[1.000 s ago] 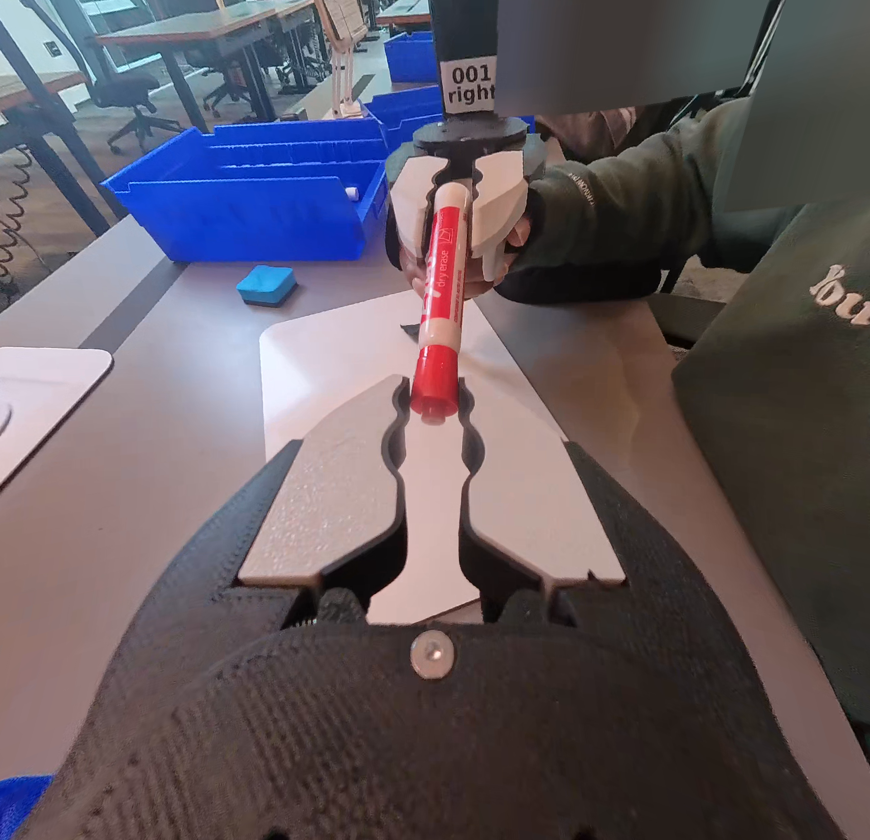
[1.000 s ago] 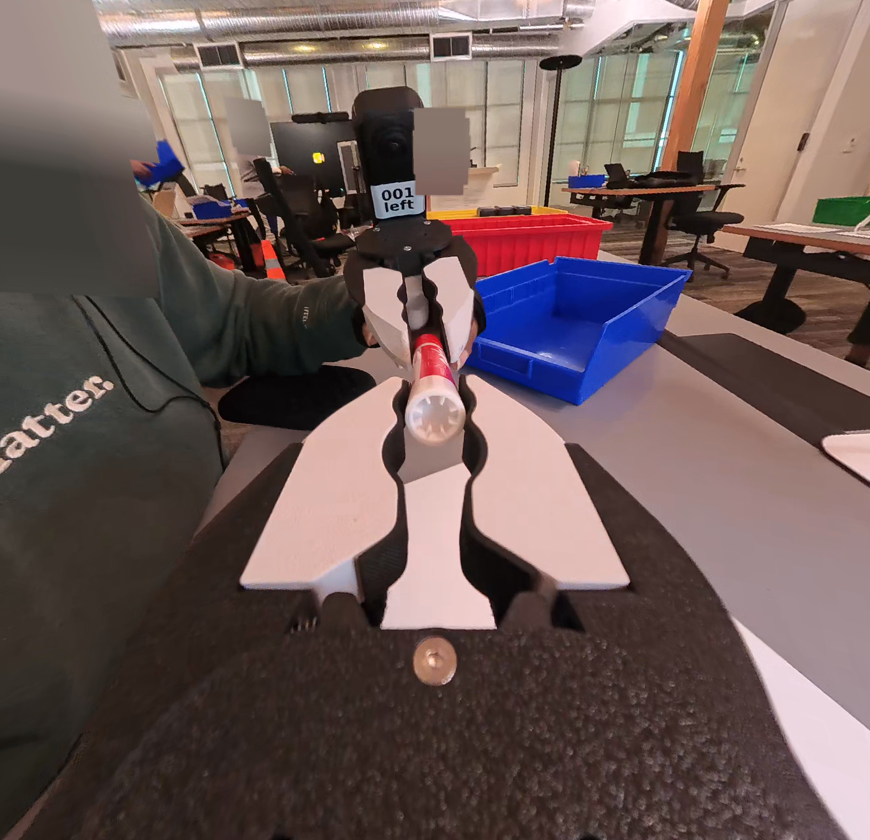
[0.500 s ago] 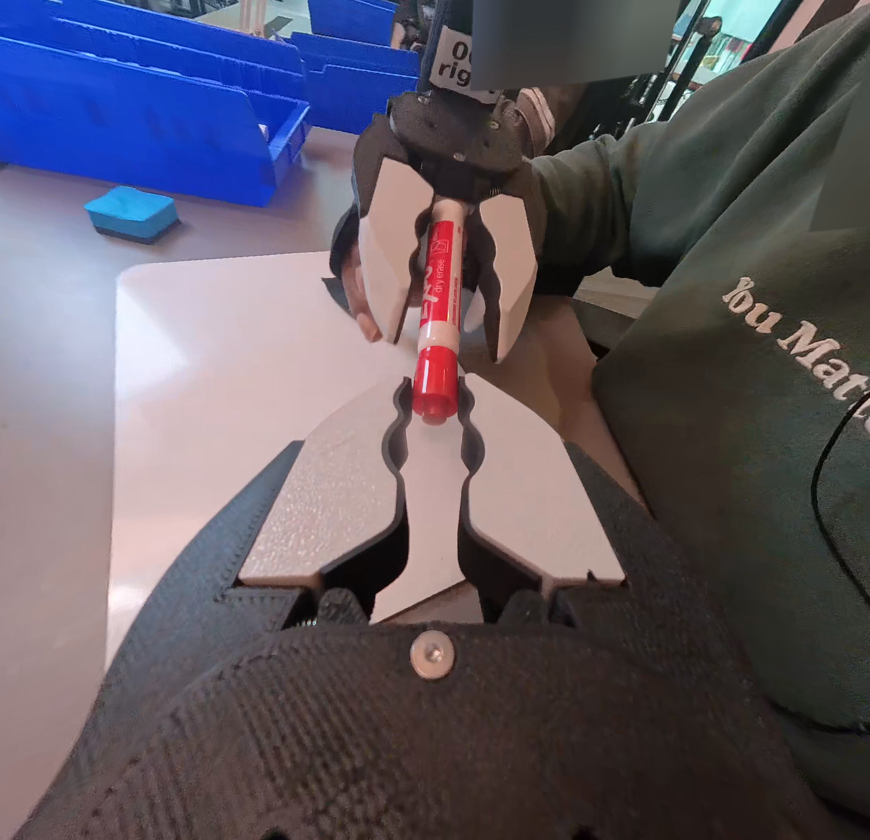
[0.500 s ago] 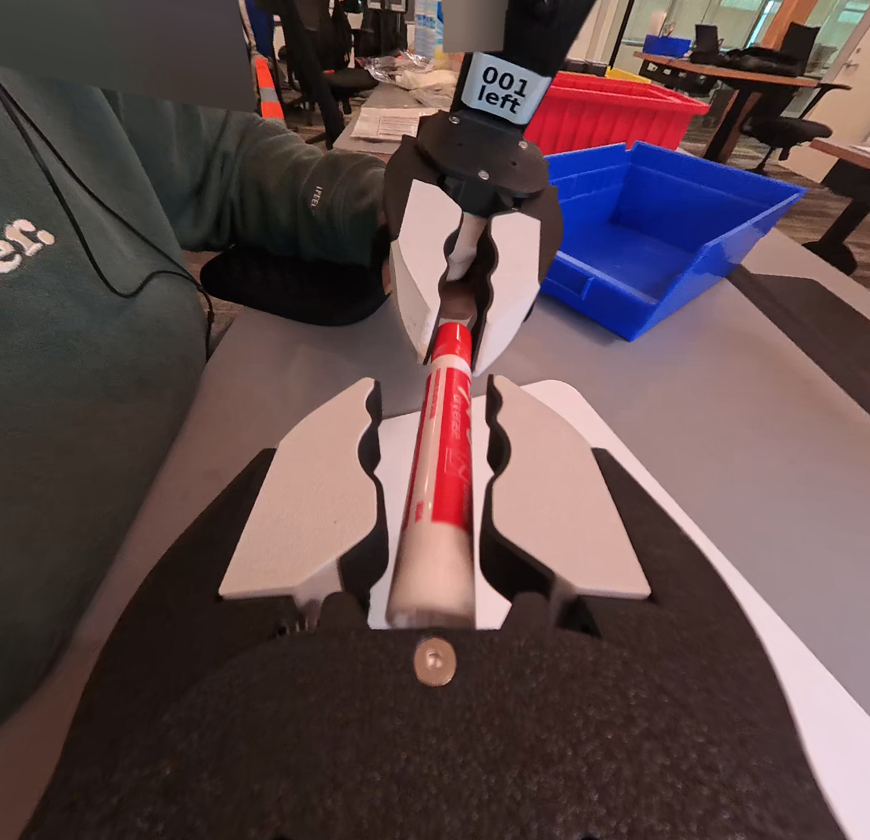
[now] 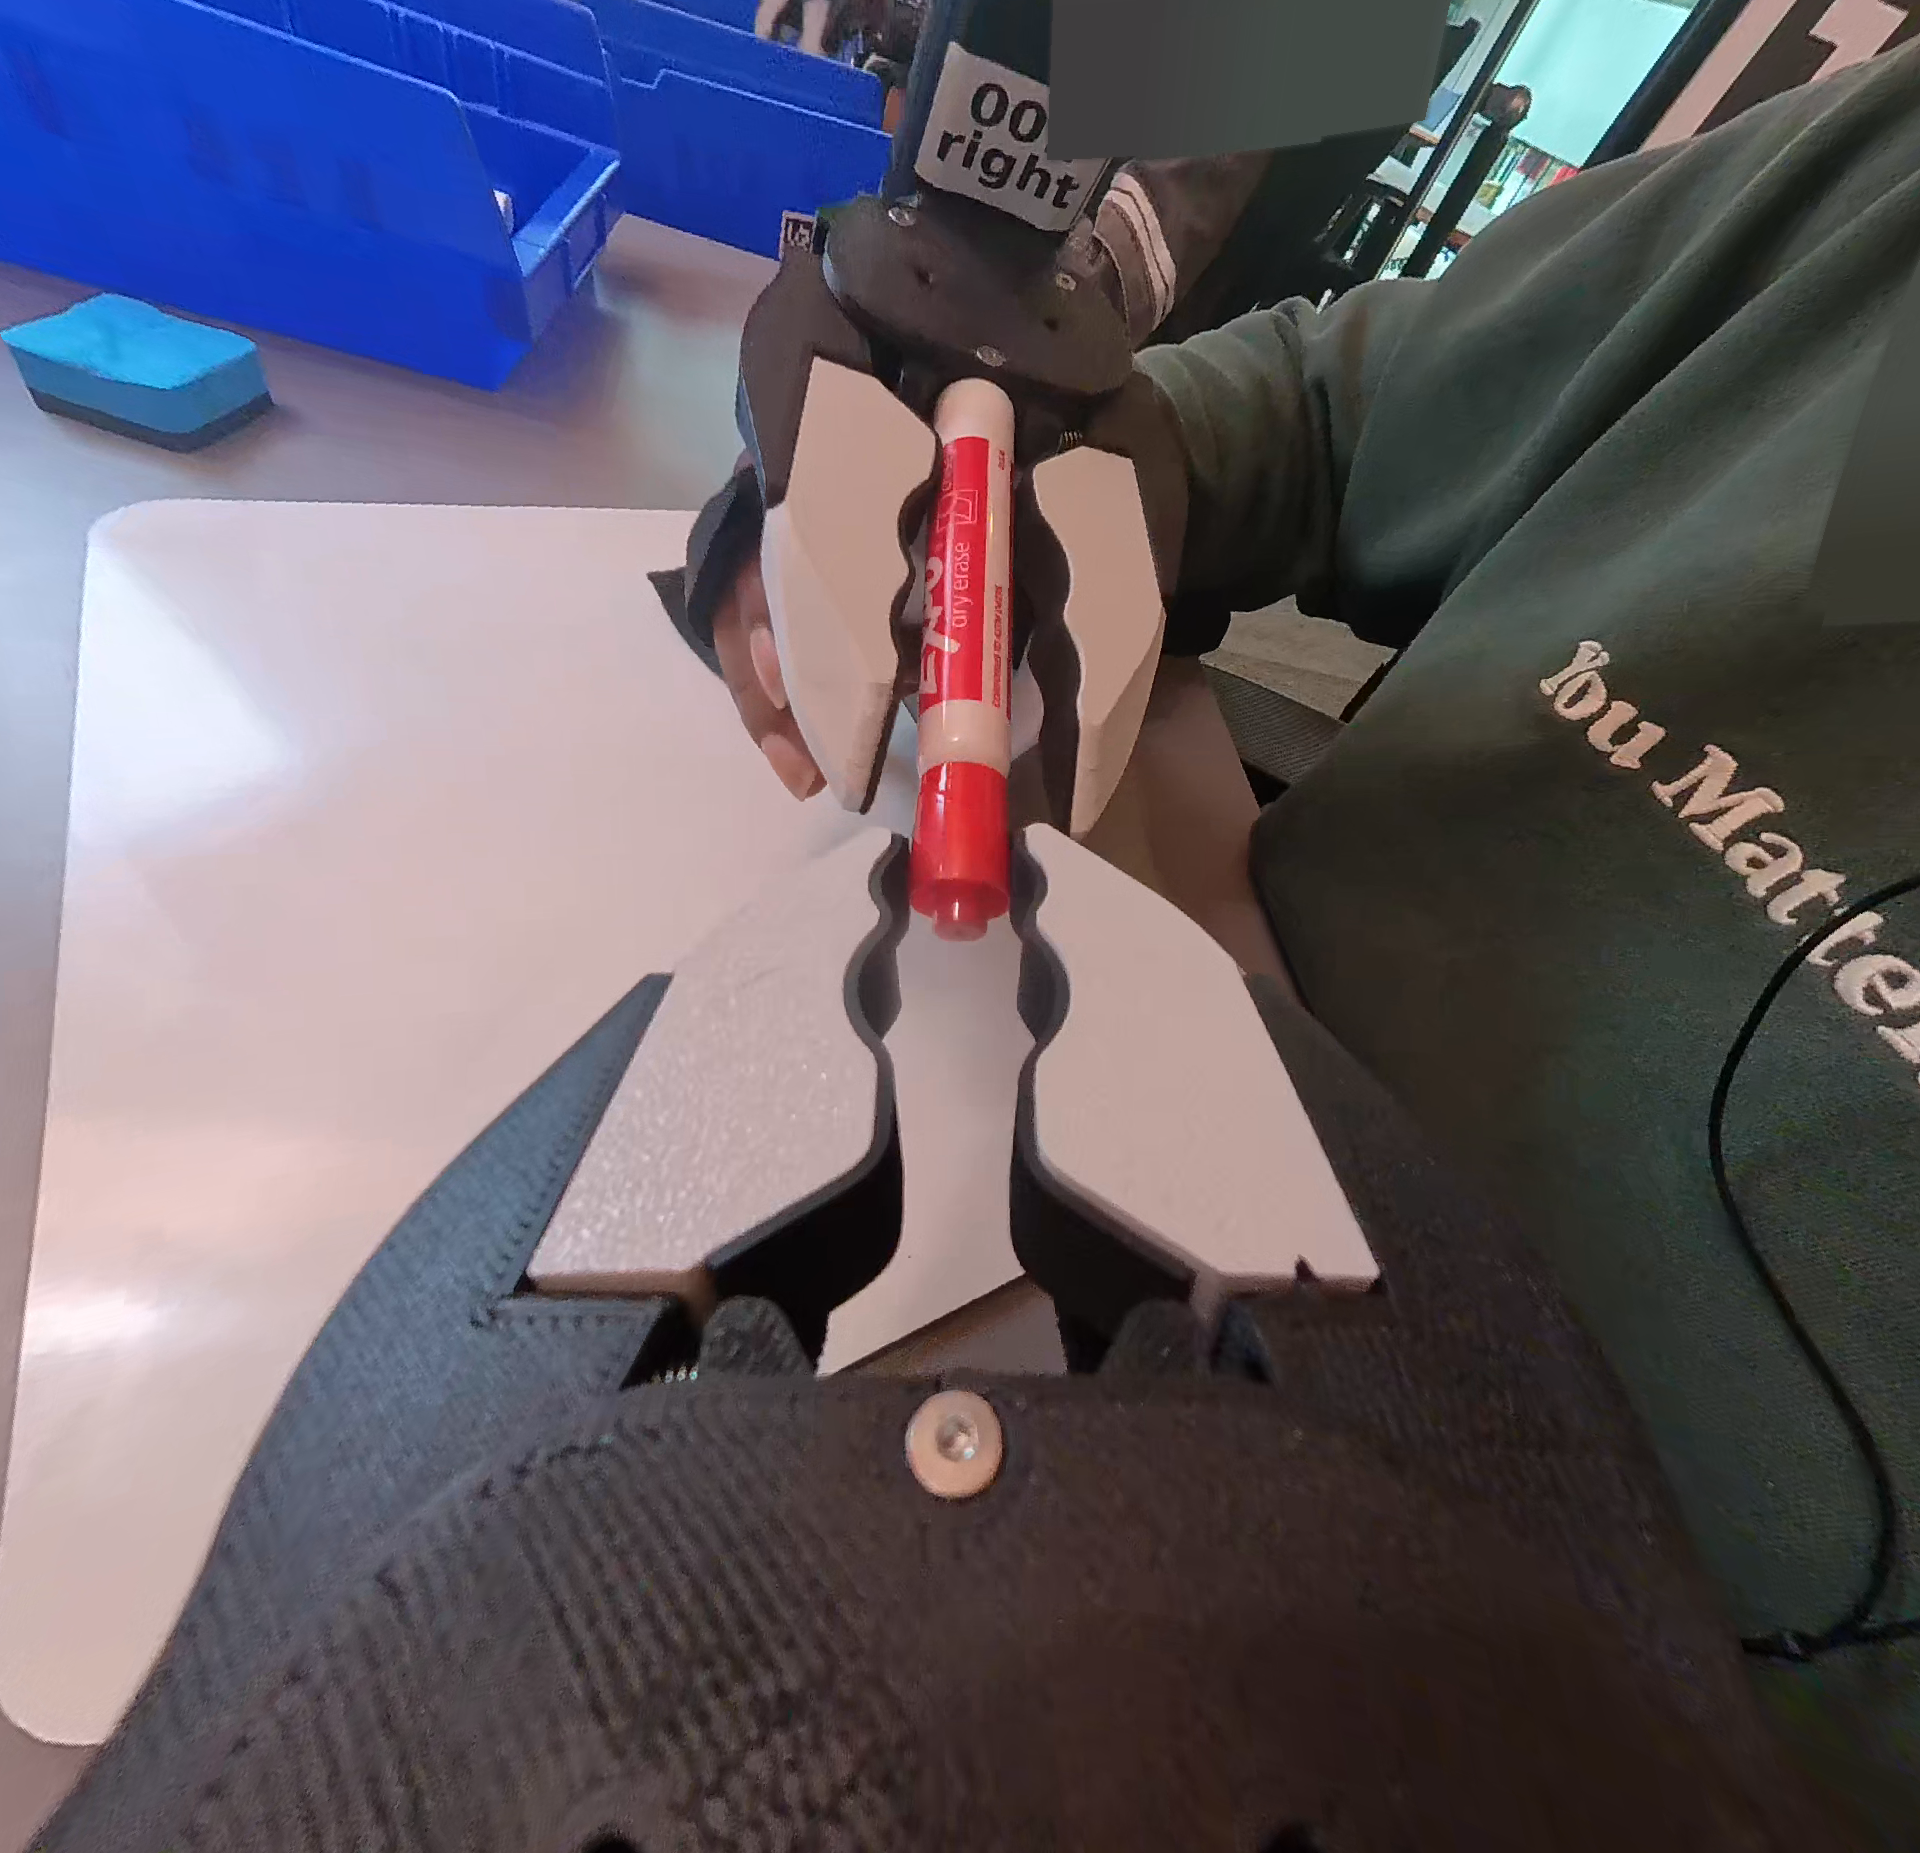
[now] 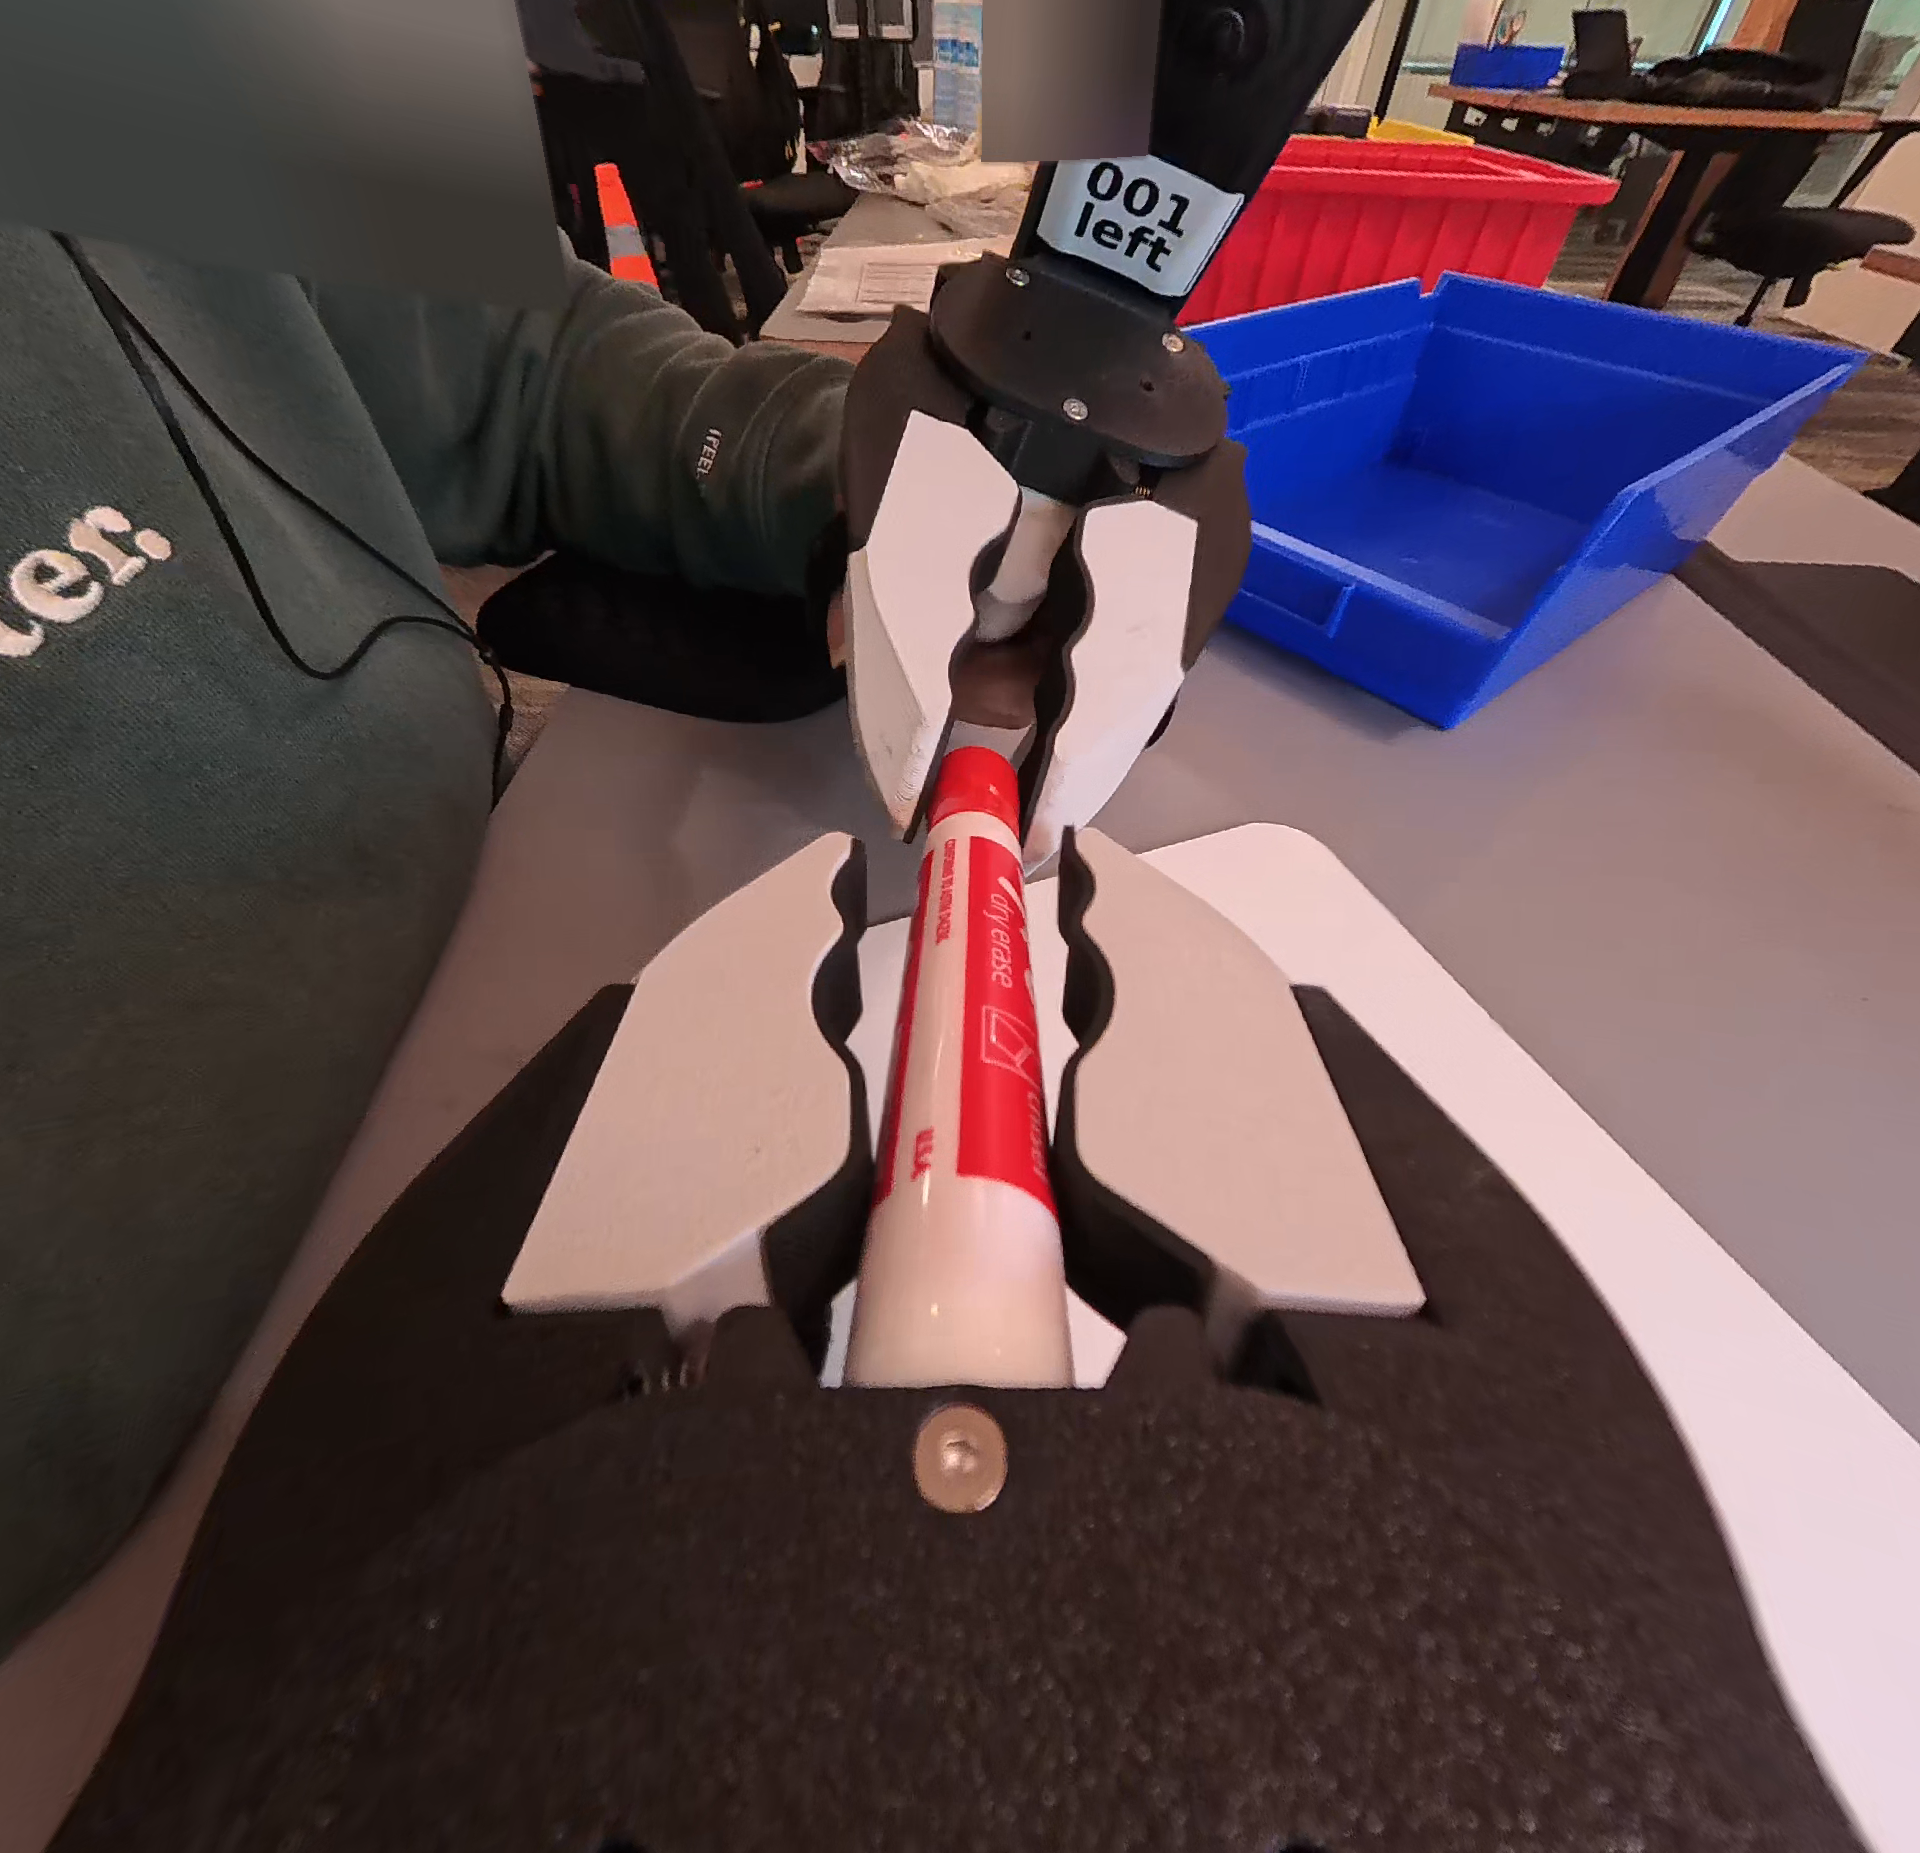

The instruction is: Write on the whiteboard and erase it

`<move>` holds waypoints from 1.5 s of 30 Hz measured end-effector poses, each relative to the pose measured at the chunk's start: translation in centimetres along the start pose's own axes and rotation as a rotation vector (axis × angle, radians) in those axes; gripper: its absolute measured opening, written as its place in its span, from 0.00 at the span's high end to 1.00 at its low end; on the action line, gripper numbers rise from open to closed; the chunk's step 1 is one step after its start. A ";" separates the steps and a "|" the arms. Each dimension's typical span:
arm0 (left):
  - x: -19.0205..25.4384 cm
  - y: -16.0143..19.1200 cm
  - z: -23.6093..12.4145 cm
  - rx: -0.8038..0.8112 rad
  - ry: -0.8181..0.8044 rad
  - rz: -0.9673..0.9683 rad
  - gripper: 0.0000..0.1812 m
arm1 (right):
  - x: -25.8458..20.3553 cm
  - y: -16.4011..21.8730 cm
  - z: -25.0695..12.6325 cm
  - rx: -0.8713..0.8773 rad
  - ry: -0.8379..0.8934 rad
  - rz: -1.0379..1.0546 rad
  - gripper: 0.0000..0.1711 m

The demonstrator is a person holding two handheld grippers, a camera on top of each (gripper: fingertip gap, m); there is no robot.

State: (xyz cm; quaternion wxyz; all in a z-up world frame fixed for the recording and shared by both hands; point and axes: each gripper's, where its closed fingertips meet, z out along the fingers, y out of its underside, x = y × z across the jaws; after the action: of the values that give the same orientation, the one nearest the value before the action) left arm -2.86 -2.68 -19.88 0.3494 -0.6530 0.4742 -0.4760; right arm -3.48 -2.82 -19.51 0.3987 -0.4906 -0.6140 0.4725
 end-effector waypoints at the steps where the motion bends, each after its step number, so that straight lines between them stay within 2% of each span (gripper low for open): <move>1: 0.1 0.1 0.0 -0.004 0.003 -0.008 0.90 | 0.0 0.1 0.0 0.000 -0.003 0.007 0.80; 8: 0.2 0.5 0.1 -0.026 0.014 -0.040 0.90 | -0.1 0.7 0.2 -0.010 -0.020 0.032 0.81; 25: -0.1 -1.3 -0.1 0.151 0.122 -0.201 0.90 | 0.7 -1.3 -0.8 0.075 -0.029 0.124 0.82; 31: -0.4 -1.9 -0.3 0.182 0.113 -0.216 0.90 | 1.3 -1.7 -1.3 0.100 -0.029 0.151 0.82; 32: -0.8 -1.9 -0.9 0.192 0.095 -0.211 0.90 | 2.1 -2.6 -2.8 0.167 -0.007 0.176 0.82; 33: -2.3 -1.9 -2.8 0.234 0.021 -0.227 0.90 | 3.5 -3.6 -5.2 0.245 0.030 0.206 0.82; 34: -3.6 -1.8 -5.1 0.292 -0.026 -0.252 0.90 | 4.4 -3.6 -6.9 0.251 0.083 0.194 0.82; 35: -4.0 -1.3 -6.0 0.274 -0.076 -0.221 0.90 | 4.5 -3.0 -7.0 0.225 0.115 0.166 0.81; 38: -3.8 -1.0 -4.7 0.152 -0.175 -0.062 0.90 | 4.2 -2.0 -5.1 0.126 0.113 0.118 0.81; 42: -5.1 -0.9 -6.4 0.122 -0.319 -0.037 0.90 | 6.1 -0.9 -6.0 0.058 0.185 0.137 0.80; 45: -4.4 0.2 -5.7 0.052 -0.382 0.012 0.90 | 6.0 0.4 -5.7 -0.014 0.206 0.140 0.80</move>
State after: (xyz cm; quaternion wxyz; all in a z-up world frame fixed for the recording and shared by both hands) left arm -8.79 1.43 -19.59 0.4528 -0.7193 0.3907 -0.3535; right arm 0.80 4.18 -18.43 0.4224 -0.5811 -0.5372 0.4420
